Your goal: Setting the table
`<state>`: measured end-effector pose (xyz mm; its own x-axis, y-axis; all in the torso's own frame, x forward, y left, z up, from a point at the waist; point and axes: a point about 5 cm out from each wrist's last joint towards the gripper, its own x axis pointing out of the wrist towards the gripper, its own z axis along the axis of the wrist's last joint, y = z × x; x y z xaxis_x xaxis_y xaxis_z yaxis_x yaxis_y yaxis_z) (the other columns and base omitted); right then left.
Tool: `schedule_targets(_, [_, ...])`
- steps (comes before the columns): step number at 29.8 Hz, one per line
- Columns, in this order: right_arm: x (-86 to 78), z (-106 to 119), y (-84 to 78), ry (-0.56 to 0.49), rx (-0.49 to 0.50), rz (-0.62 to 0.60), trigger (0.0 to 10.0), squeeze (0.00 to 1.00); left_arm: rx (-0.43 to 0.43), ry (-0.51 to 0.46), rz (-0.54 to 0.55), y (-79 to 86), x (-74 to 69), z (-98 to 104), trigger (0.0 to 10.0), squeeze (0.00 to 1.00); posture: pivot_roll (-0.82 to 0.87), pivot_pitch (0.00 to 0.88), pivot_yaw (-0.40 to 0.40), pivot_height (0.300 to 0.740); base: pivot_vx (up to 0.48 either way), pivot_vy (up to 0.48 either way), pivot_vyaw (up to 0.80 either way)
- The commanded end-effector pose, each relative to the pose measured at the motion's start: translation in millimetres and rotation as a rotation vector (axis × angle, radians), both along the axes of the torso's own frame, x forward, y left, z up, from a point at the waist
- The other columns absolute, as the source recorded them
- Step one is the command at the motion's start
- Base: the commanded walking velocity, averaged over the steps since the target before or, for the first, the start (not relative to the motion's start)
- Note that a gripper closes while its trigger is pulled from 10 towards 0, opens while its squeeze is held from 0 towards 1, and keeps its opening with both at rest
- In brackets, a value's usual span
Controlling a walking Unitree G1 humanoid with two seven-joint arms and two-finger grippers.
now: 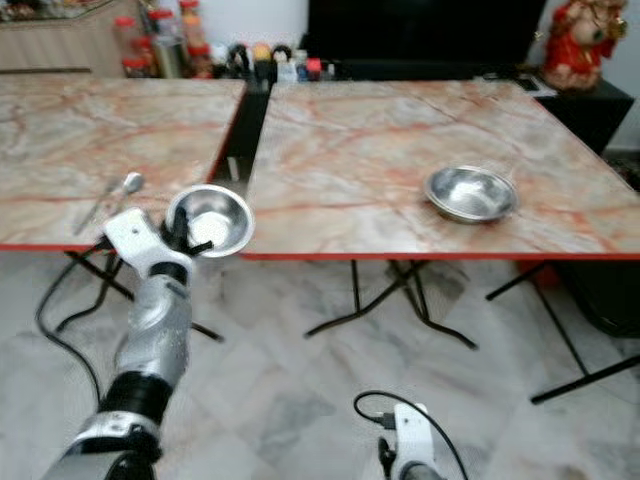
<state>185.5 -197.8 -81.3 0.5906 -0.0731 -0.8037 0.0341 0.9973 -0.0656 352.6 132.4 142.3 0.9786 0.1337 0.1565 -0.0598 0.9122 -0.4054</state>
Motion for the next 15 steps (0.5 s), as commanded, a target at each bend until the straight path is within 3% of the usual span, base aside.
schedule_targets(1, [3.6, 0, 9.4, -0.007, 0.02, 0.009, 10.0, 0.0, 0.026, -0.006, 0.027, 11.4, 0.4, 2, 10.0, 0.0, -0.02, 0.0, -0.018, 0.74, 0.0, -0.416, 0.0])
schedule_targets(11, [1.7, -1, 10.7, 0.001, 0.038, 0.003, 10.0, 0.0, 0.026, -0.019, 0.003, 6.3, -0.2, 3, 10.0, 0.0, -0.02, 0.0, -0.018, 0.74, 0.0, -0.418, 0.0])
schedule_targets(15, [1.4, -1, 11.4, 0.0, 0.04, -0.002, 10.0, 0.0, 0.033, -0.033, -0.038, 0.2, -0.5, 5, 10.0, 0.0, -0.02, 0.0, -0.021, 0.74, 0.24, -0.412, 0.0])
